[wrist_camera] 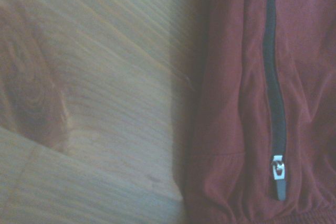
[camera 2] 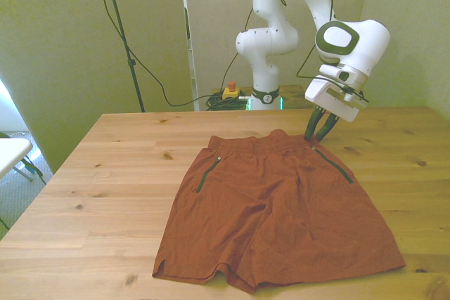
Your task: Fold the shorts
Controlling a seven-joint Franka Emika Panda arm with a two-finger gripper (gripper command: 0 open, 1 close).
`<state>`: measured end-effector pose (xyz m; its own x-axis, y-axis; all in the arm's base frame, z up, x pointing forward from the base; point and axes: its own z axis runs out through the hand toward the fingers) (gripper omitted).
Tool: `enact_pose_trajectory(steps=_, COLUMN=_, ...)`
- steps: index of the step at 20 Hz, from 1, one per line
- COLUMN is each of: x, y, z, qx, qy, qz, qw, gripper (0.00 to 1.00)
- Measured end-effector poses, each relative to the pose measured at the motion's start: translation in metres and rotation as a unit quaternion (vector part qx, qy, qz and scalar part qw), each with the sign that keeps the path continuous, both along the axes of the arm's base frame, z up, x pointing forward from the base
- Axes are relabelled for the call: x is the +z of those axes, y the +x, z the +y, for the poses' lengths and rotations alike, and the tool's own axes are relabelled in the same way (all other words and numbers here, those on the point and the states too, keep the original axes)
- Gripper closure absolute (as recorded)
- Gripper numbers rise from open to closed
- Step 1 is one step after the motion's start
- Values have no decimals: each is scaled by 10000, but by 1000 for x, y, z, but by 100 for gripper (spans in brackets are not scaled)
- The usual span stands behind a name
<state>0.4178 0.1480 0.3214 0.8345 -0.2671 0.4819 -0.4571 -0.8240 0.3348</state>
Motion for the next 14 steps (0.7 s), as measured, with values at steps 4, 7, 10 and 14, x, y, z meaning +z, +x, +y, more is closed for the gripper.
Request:
enact_pose_trajectory(steps=4, x=-3, y=3, z=-2, qx=-38, qy=10, qz=36, qw=10000, gripper=100)
enact_pose_trajectory(steps=7, x=-4, y=6, z=-4, qx=-85, qy=42, qz=27, qw=10000, gripper=100)
enact_pose_trajectory(steps=10, x=-1, y=8, z=-9, qx=-150, qy=77, qz=-21, qw=9999, gripper=100)
enact_pose_trajectory(steps=14, x=22, y=8, z=-14, qx=-291, qy=218, qz=-244, qw=9990, gripper=100)
